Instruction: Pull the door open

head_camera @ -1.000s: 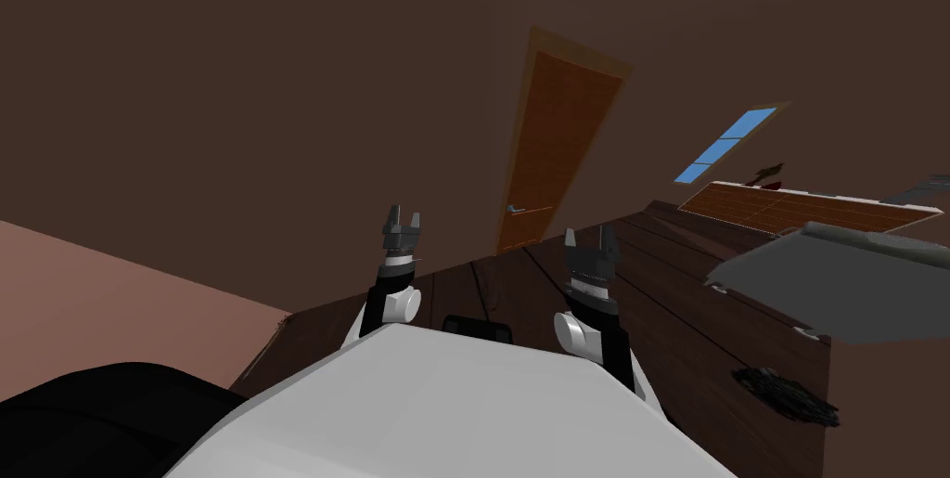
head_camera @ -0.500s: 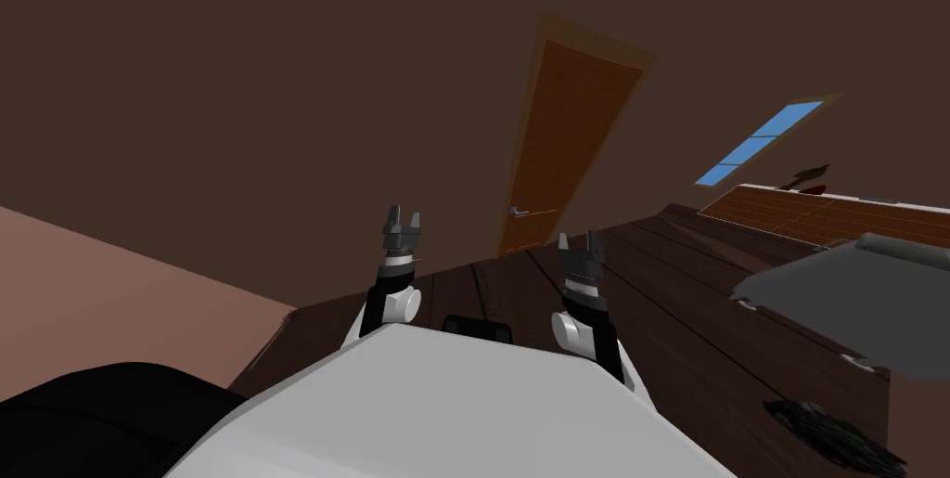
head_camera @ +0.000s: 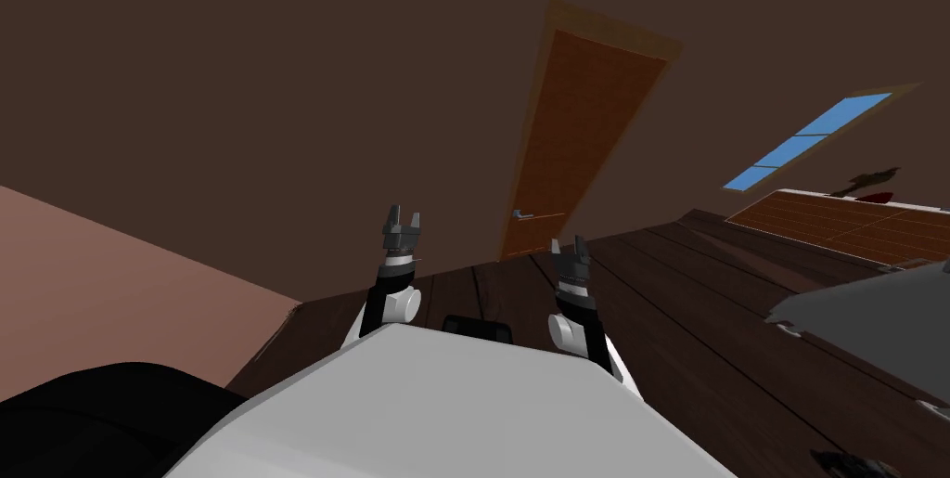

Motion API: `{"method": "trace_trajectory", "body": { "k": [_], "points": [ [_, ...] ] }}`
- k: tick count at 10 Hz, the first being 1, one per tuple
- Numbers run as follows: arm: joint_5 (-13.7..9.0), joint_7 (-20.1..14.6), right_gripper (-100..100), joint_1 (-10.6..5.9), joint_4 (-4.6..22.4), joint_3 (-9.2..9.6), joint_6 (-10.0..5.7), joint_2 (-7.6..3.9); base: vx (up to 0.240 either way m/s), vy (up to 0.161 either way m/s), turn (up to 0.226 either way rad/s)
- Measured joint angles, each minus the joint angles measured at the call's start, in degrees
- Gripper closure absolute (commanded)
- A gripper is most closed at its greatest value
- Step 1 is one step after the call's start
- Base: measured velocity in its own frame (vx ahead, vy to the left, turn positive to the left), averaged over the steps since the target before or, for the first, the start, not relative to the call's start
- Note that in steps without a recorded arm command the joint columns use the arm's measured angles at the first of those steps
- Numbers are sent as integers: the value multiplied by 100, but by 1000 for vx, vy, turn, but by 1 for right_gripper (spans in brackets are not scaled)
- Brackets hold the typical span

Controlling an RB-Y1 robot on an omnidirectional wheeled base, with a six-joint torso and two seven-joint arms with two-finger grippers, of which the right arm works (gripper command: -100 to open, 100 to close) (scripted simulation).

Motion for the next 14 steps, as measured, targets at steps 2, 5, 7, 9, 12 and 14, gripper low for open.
{"method": "trace_trajectory", "body": {
  "k": [2, 5, 7, 9, 12, 14],
  "points": [
    [-13, -50, -100, -117, 283, -16, -47, -75, 51, -40, 60],
    [-17, -102, -100, -288, 787, -5, -149, -180, 72, -62, 117],
    [-11, -153, -100, -305, 1135, 34, -269, -260, 82, -70, 81],
    [1, -162, -100, -348, 1354, 62, -294, -278, 50, -40, 55],
    [-14, -235, -100, -496, 1823, 54, -419, -394, 61, -61, 120],
    [-4, -265, -100, -576, 2150, 87, -484, -450, 68, -70, 74]
  ]
}}
